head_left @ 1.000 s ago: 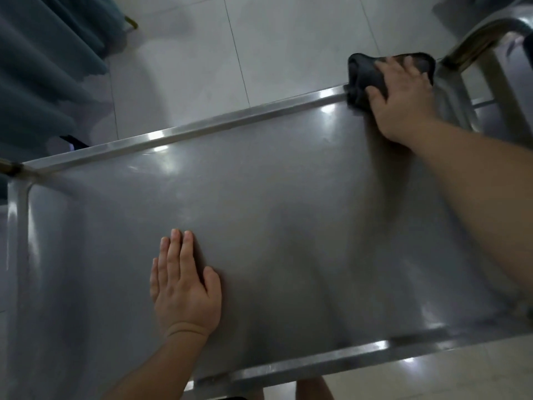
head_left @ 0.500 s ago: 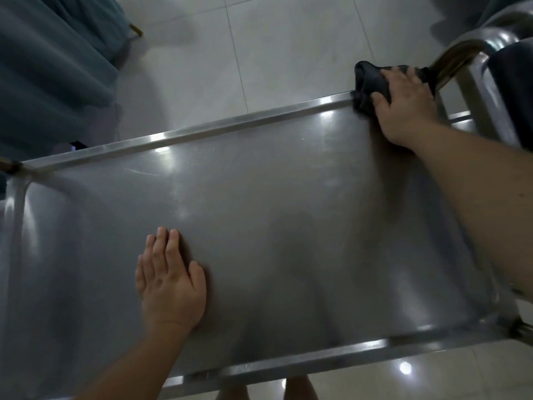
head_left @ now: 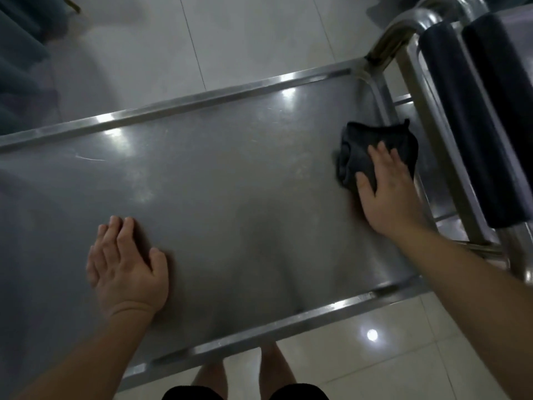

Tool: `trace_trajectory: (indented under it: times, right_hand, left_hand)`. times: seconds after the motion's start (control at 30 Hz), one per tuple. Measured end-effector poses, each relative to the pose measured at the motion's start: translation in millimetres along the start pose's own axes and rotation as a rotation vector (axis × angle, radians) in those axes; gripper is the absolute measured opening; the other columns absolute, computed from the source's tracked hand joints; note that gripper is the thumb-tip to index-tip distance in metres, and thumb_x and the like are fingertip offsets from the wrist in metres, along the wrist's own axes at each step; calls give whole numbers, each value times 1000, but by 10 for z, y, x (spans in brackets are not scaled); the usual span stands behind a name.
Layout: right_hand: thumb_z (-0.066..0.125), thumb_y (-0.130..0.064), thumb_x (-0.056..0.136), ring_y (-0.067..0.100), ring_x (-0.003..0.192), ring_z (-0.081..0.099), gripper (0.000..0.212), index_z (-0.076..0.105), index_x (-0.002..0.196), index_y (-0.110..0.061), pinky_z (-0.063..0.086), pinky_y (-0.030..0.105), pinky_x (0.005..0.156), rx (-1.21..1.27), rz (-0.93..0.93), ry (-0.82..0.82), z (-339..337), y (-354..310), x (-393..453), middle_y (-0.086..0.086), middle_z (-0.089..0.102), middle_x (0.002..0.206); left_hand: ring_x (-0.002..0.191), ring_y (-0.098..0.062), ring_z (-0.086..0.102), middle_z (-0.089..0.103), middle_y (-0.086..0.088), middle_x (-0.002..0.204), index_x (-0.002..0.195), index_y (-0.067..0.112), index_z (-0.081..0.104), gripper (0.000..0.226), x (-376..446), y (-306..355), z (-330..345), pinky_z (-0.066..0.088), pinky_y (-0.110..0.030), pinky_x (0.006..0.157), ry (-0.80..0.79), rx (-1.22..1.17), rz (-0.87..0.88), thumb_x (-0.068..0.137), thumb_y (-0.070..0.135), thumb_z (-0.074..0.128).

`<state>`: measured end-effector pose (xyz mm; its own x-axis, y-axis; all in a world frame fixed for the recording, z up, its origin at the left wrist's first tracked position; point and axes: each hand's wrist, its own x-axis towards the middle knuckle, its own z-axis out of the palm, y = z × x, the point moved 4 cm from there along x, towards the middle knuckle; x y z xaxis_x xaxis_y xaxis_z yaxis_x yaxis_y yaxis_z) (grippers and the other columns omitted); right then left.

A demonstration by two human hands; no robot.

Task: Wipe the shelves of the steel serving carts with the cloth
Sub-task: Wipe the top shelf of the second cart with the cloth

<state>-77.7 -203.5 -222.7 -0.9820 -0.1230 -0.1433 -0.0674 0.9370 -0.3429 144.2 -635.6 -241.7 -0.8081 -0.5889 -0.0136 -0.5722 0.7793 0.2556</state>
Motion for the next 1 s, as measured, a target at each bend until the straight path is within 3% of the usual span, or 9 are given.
trace_trajectory:
  times: [0.27, 0.47, 0.6, 0.73, 0.87, 1.0]
  right_hand:
    - [27, -58, 106, 15, 159, -1, 66, 11, 164, -32, 12, 51, 128, -9, 201, -108, 77, 345, -1547, -6, 7, 173]
    - [26, -57, 103, 13, 159, 0, 70, 20, 164, -25, 6, 47, 128, -75, 130, -184, 87, 433, -1959, -5, 11, 172]
    - [27, -56, 105, 17, 160, 2, 66, 16, 165, -31, 11, 50, 128, -199, -127, -221, 91, 337, -1520, -8, 8, 173]
    - [34, -52, 103, 19, 159, 14, 64, 25, 163, -31, 18, 51, 126, -213, -245, -88, 138, 67, -577, -5, 21, 171]
    - [34, -55, 101, 21, 157, 19, 64, 30, 160, -29, 18, 49, 126, -180, -228, -42, 150, -371, 573, -3, 27, 169]
    - [22, -61, 99, 20, 159, 7, 72, 18, 164, -30, 6, 44, 127, -140, -117, -82, 136, -864, 1542, -6, 11, 173]
  left_hand:
    - [158, -29, 19, 30, -8, 168, 156, 19, 35, 73, -3, 0, -28, 15, -55, 127, 5, -22, 3, 88, 44, 42]
    - [159, -30, 19, 29, -11, 168, 158, 16, 34, 74, -12, 27, -52, 13, -54, 128, -13, -16, 14, 89, 41, 43]
    - [159, -31, 19, 29, -12, 168, 158, 15, 34, 75, -4, 35, -60, 14, -54, 128, -17, -8, 25, 89, 41, 42]
    - [159, -32, 19, 29, -12, 168, 158, 15, 34, 74, -7, 42, -62, 15, -57, 127, -22, -9, 23, 90, 42, 41]
    - [159, -31, 19, 29, -11, 169, 158, 14, 35, 75, -13, 29, -59, 14, -55, 128, -31, 13, 10, 89, 43, 40]
    - [159, -30, 19, 29, -10, 170, 158, 16, 35, 75, -10, 46, -69, 13, -53, 128, -37, 16, 5, 90, 44, 40]
